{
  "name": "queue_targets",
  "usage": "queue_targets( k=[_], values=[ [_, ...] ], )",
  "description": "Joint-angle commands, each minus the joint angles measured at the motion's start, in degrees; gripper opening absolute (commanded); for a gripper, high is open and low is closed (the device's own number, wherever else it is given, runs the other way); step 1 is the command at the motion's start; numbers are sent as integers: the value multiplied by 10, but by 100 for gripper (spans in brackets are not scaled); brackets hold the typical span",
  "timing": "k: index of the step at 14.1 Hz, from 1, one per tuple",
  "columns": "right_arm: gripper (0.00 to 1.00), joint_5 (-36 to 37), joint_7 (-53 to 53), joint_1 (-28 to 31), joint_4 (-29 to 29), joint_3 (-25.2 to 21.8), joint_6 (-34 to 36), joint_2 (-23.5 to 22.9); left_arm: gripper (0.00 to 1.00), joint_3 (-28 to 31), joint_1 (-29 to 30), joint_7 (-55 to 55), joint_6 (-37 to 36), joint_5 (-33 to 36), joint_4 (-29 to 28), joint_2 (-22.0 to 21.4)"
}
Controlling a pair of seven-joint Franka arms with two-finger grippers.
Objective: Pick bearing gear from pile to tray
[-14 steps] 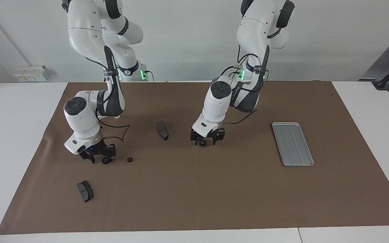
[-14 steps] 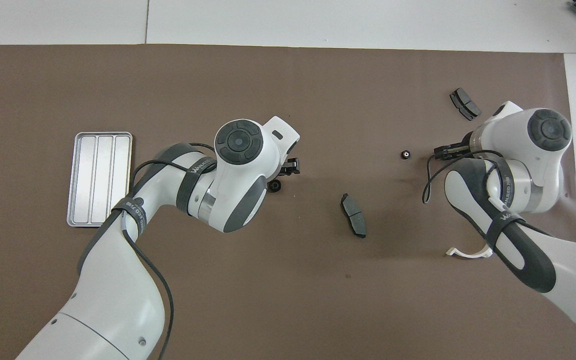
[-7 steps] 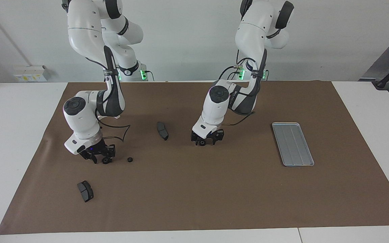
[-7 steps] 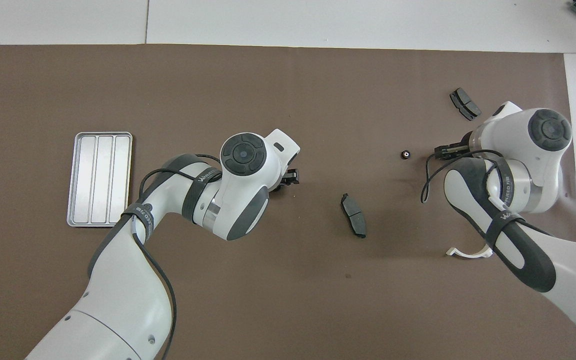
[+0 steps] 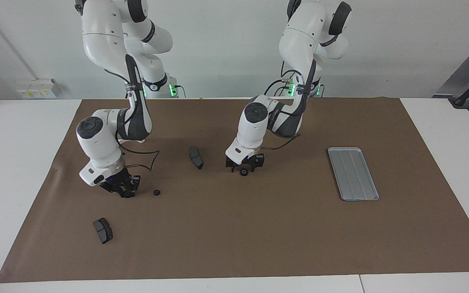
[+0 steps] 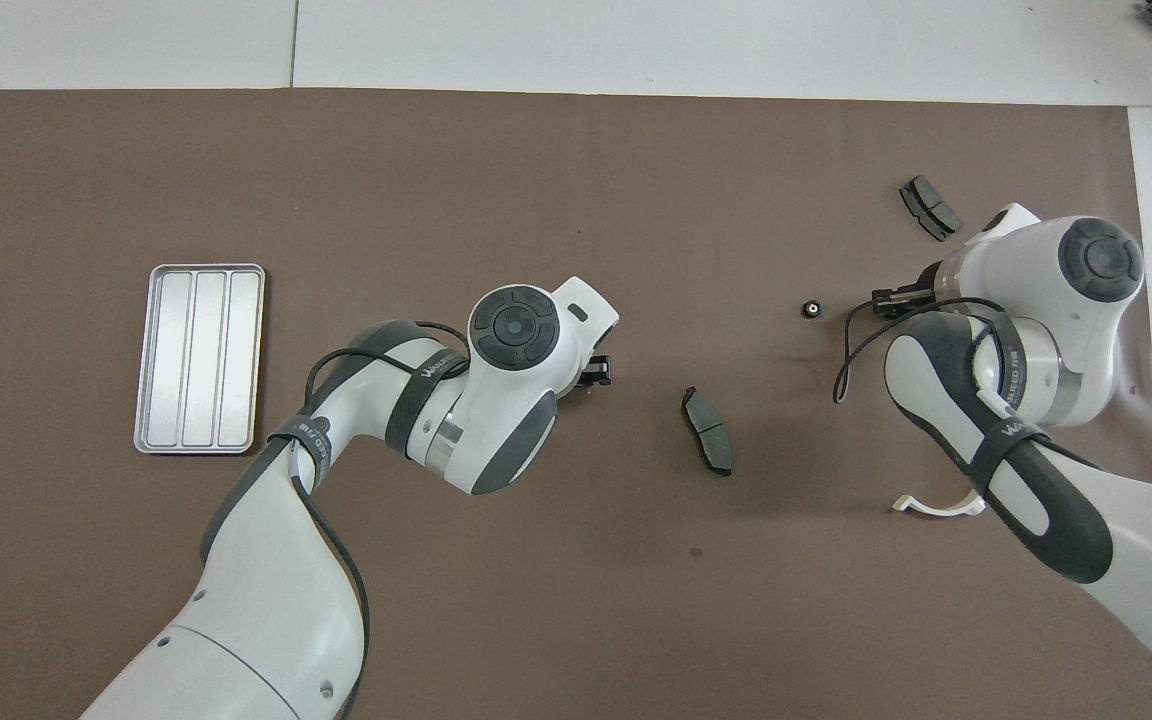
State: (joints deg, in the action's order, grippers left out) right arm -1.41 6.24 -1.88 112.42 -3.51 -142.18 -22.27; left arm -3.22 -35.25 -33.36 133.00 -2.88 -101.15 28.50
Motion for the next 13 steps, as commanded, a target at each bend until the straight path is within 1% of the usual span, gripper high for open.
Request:
queue_targets(
  k=[1, 4, 7, 8, 9, 10, 11, 12, 13],
  values=[
    [0, -10, 7, 6, -1, 5, -6, -2, 80, 8, -6, -10, -10, 16, -3, -1],
    [0, -10, 5, 1, -3, 5, 1, 6, 76, 9, -10, -11, -28, 24, -2, -1],
    [0, -10, -6, -8, -30, 6, 64, 34, 72, 9, -14, -11, -40, 31, 5, -1],
    [0, -10, -18, -16, -34, 5, 80, 44, 69, 9, -14, -11, -48, 31, 10, -1],
    [0, -10, -34, -22, -36, 5, 91, 54, 63, 9, -15, -11, -54, 33, 16, 0],
    [0, -10, -47, -28, -36, 5, 97, 62, 58, 9, -16, -11, -60, 36, 21, 0],
    [0, -10, -56, -30, -35, 5, 104, 68, 56, 9, -18, -11, -60, 37, 22, 0],
    [0, -10, -64, -32, -35, 6, 109, 71, 50, 9, -18, -11, -59, 38, 22, 1],
    [0, -10, -74, -34, -35, 6, 110, 74, 46, 9, -18, -11, -59, 39, 23, 3]
  ],
)
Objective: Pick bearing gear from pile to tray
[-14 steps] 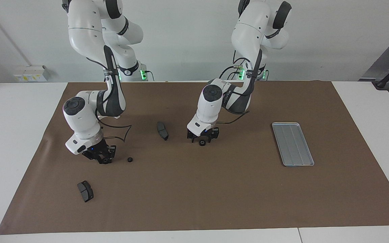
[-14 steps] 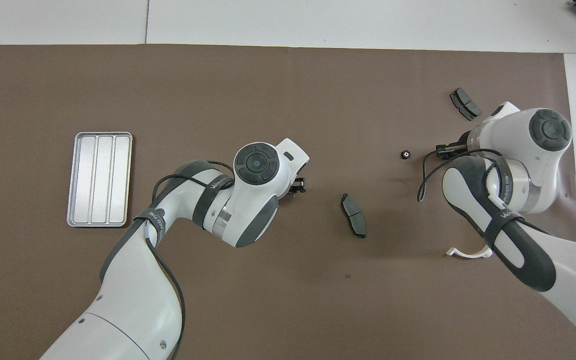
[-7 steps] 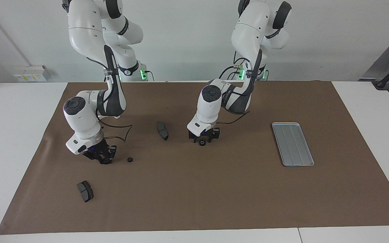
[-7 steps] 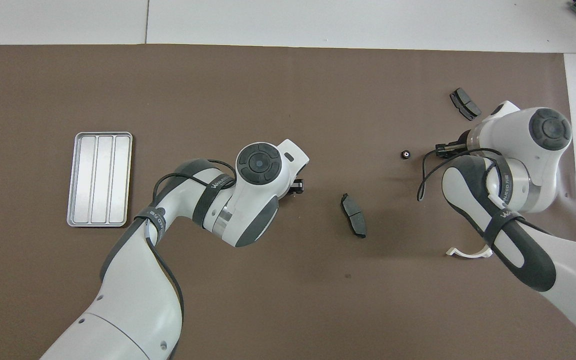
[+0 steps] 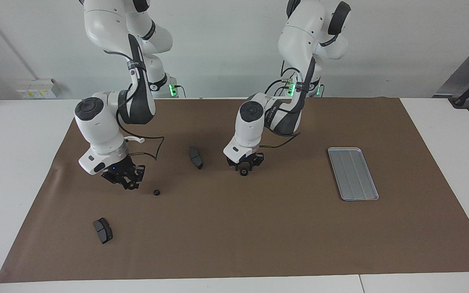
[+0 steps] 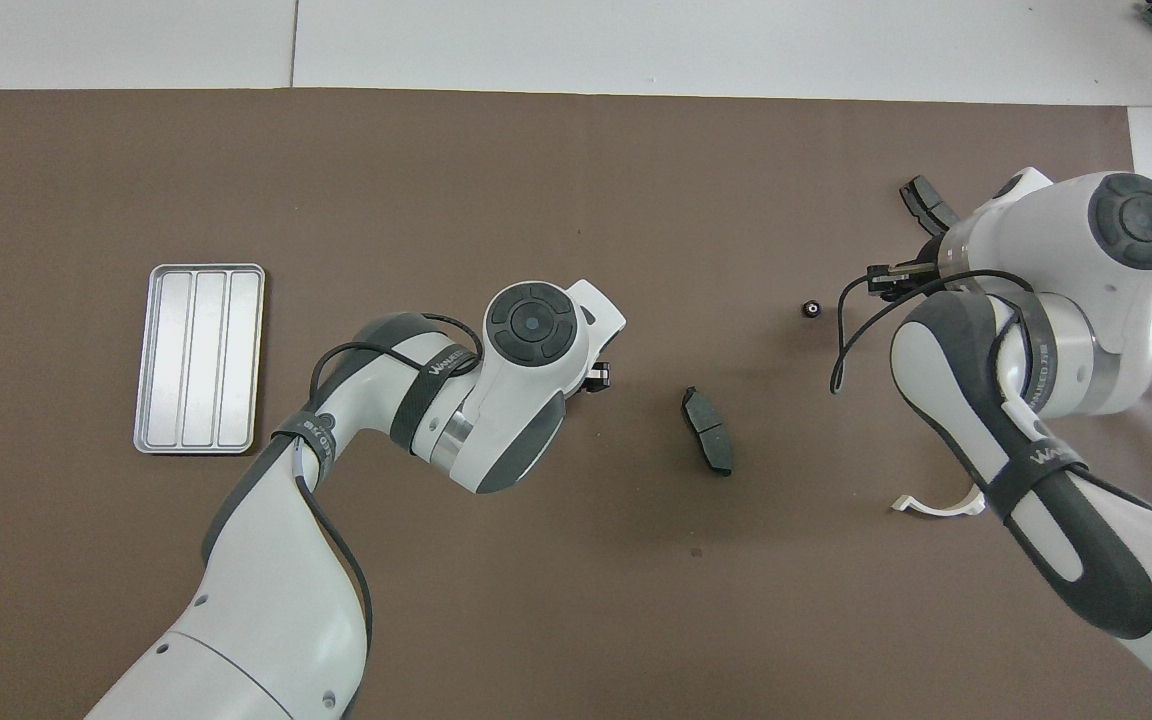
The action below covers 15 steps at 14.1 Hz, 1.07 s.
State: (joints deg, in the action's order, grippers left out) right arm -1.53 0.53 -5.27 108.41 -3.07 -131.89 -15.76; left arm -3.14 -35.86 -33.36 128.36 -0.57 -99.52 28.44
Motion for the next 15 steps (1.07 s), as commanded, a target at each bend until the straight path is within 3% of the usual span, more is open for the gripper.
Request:
queue_targets(
  k=[1, 12, 15],
  values=[
    [0, -8, -23, -7, 5, 2, 7, 11, 45, 9, -12, -11, -13, 16, 13, 11],
    [0, -8, -46, -17, 5, 2, 8, 14, 39, 9, -11, -11, -4, 25, 40, 31],
    [0, -8, -53, -18, 5, 2, 9, 15, 51, 9, -11, -11, 0, 28, 45, 33]
  ],
)
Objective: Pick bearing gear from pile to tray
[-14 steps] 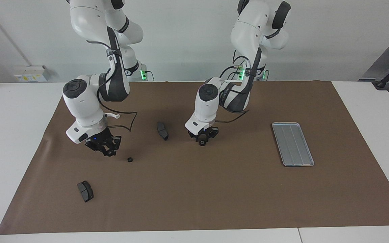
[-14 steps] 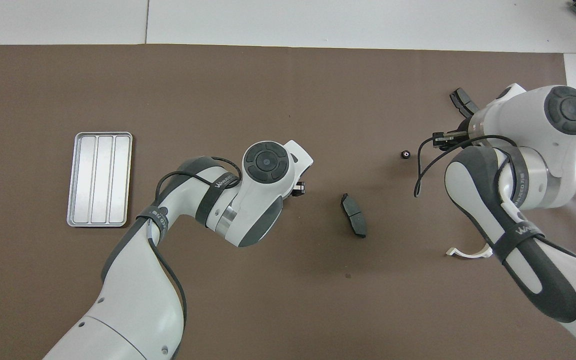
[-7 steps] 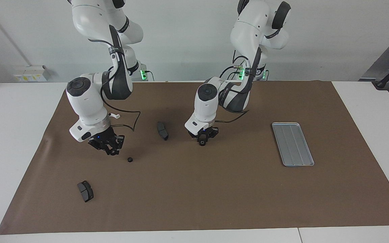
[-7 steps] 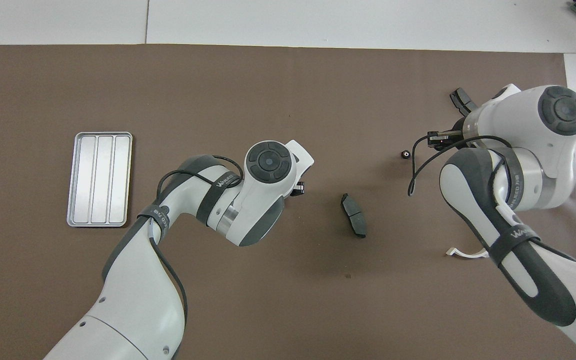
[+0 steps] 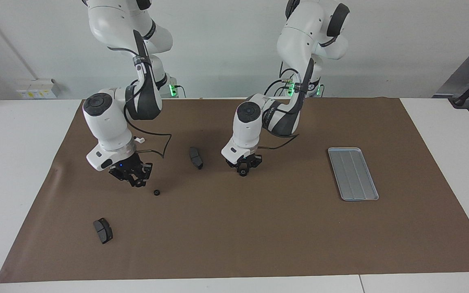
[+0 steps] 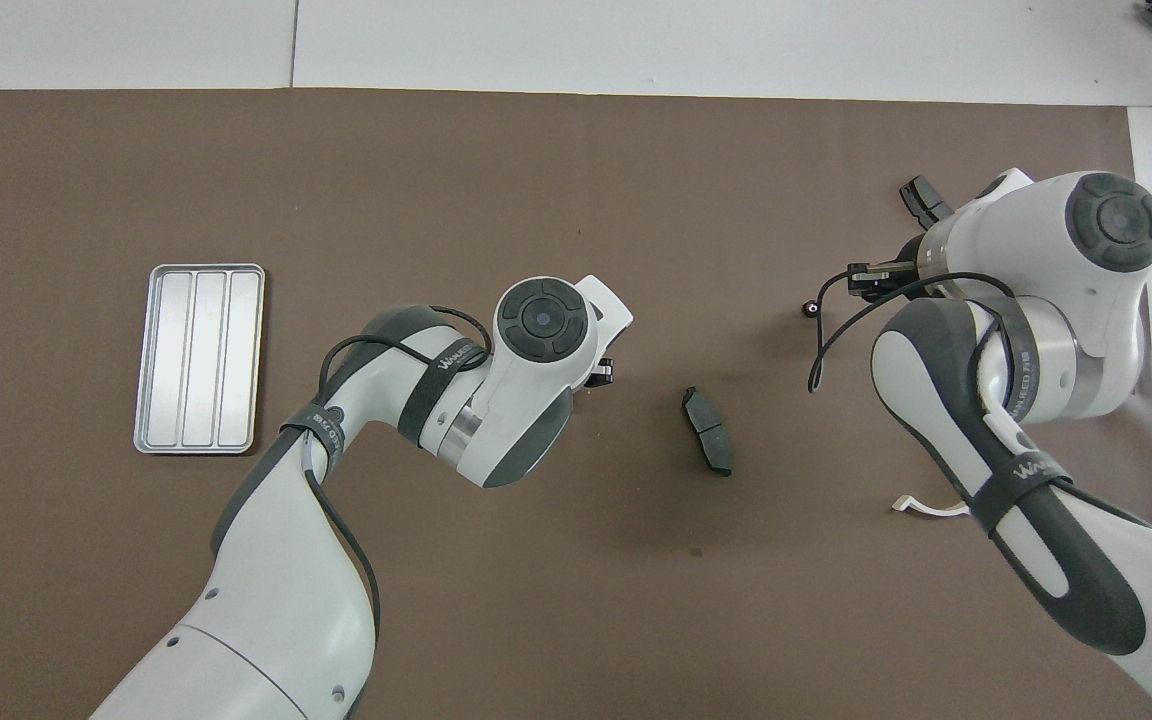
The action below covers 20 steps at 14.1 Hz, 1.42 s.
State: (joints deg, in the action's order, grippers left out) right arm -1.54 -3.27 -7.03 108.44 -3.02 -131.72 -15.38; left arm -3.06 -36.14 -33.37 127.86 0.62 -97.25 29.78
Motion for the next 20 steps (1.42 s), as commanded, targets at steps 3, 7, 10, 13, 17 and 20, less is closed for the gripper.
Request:
queue_targets(
  k=[3, 7, 10, 13, 17, 20],
  values=[
    [0, -8, -19, -1, 4, 1, 13, 12, 54, 7, -7, -10, 6, 29, 24, 25],
    [0, -8, -24, -1, 5, 1, 13, 13, 34, 8, -7, -10, 5, 29, 25, 27],
    [0, -8, -29, -1, 5, 2, 13, 13, 15, 7, -6, -8, -4, 30, 34, 27],
    [0, -8, -41, -11, 4, 1, 14, 13, 13, 8, -3, -7, -12, 30, 40, 27],
    [0, -8, -52, -13, 4, 2, 16, 16, 13, 7, 41, 5, -86, 31, 115, 35],
    [0, -8, -114, -52, 5, 2, 20, 18, 13, 8, 87, 82, -148, 30, 144, 29]
  ],
)
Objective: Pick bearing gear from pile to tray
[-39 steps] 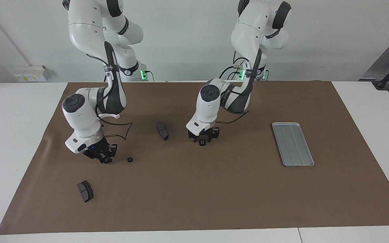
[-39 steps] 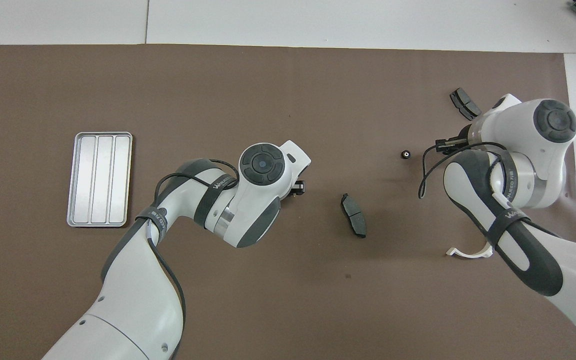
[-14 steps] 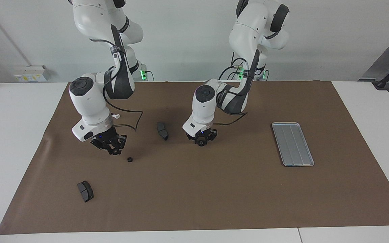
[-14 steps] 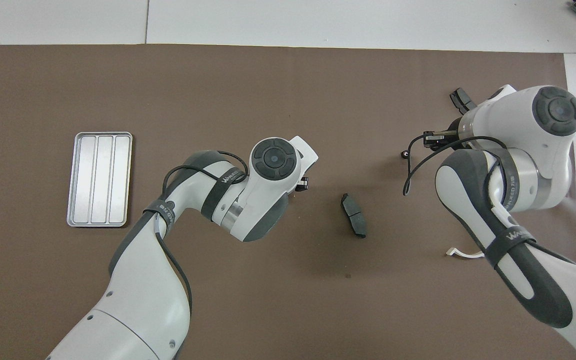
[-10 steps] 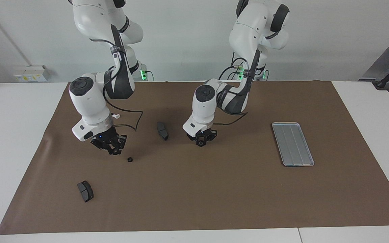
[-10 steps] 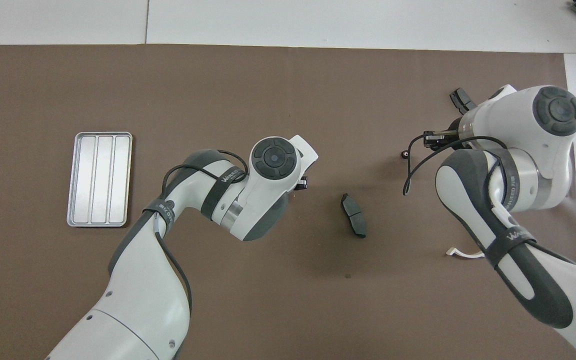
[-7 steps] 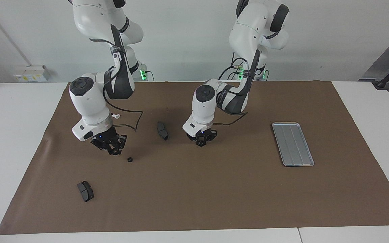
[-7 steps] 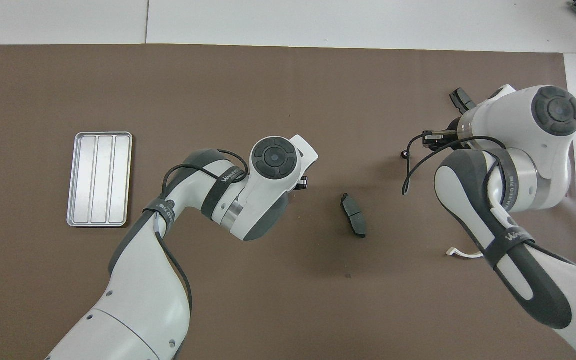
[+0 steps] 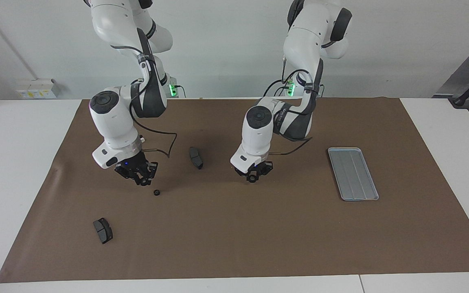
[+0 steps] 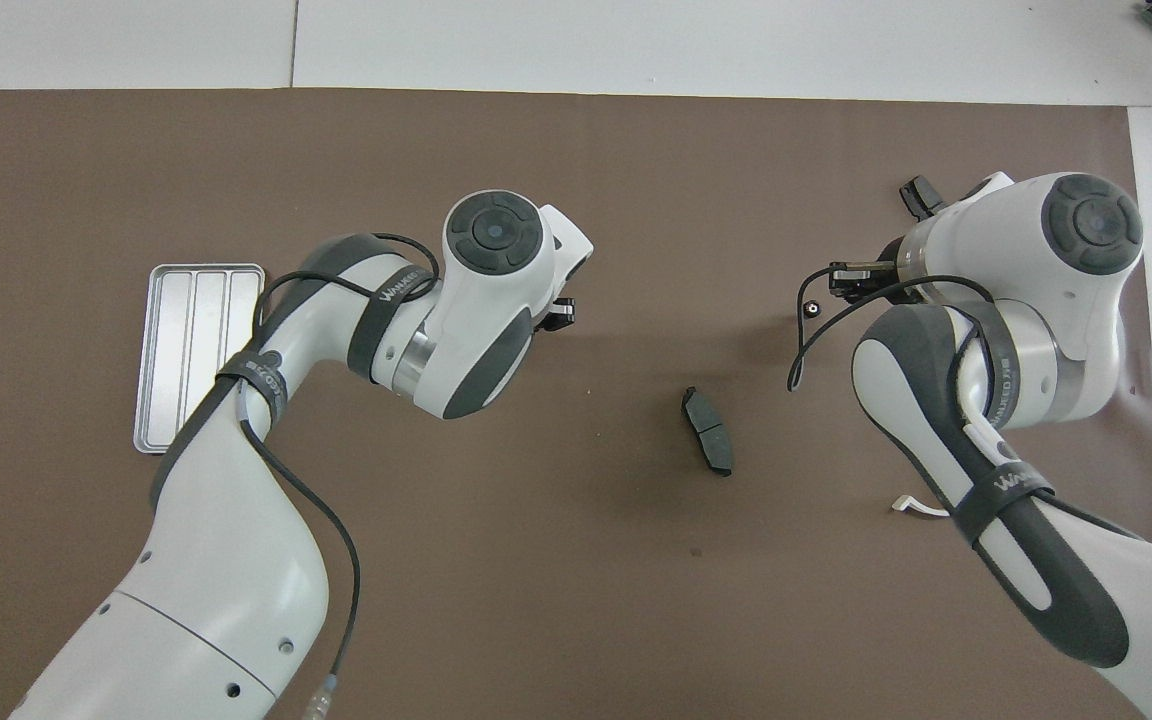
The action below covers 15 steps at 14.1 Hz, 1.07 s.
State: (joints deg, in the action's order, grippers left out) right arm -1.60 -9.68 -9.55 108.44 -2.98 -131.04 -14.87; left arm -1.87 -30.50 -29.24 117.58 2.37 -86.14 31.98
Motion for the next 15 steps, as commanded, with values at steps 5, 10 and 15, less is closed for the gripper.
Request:
queue_targets(
  k=[5, 10, 15],
  values=[
    [0, -8, -183, -115, 4, 2, 8, 12, 14, -5, 153, 243, -60, 9, 24, -18],
    [0, -8, -292, -202, -1, 2, -39, -16, 14, -5, 264, 445, -56, 4, -51, -75],
    [0, 4, -379, -262, -68, 1, -45, -80, 15, -5, 311, 513, 69, 4, -206, -121]
  ],
)
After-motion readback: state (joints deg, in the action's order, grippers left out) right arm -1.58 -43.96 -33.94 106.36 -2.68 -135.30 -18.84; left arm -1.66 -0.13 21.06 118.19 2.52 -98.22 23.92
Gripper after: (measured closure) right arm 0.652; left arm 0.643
